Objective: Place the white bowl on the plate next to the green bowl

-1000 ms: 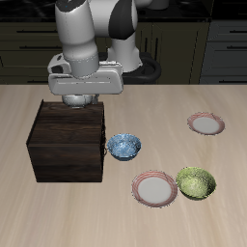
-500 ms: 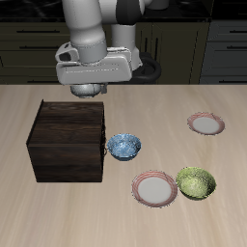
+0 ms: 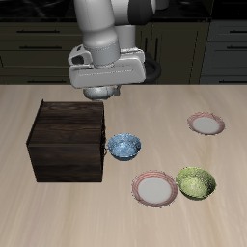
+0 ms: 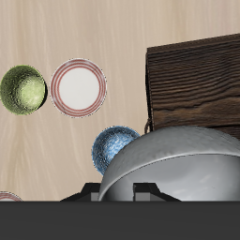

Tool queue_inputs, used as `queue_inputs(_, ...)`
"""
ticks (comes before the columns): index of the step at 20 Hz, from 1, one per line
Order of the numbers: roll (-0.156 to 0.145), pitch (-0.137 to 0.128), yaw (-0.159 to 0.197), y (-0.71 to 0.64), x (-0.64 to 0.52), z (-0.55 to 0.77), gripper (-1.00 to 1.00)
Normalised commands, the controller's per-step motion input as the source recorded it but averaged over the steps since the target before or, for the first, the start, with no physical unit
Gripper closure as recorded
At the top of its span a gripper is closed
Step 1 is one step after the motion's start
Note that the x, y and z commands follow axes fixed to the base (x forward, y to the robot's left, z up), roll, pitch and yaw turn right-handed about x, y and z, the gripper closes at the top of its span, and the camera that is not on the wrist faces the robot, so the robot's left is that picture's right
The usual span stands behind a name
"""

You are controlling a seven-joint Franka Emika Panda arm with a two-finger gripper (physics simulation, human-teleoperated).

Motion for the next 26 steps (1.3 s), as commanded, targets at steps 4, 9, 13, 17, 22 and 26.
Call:
queue_inputs(4,0.047,0.022,-0.004,0.42,0.18,-0.01,1.00)
queue_inputs(9,0.054,0.005,-0.030,0.51,0.22,0.06,1.00)
queue_inputs(13,0.044,0.010,-0.024,0.45,0.19,0.01,1.00)
queue_inputs(17,0.030,0.003,-0.024,0.37,0.12,0.06,1.00)
queue_inputs(22,0.016,-0.002,-0.014,0.26,0.16,0.06,1.00)
queue_inputs(26,-0.029,-0.017,-0.009,-0.04,0.26,0.10,1.00)
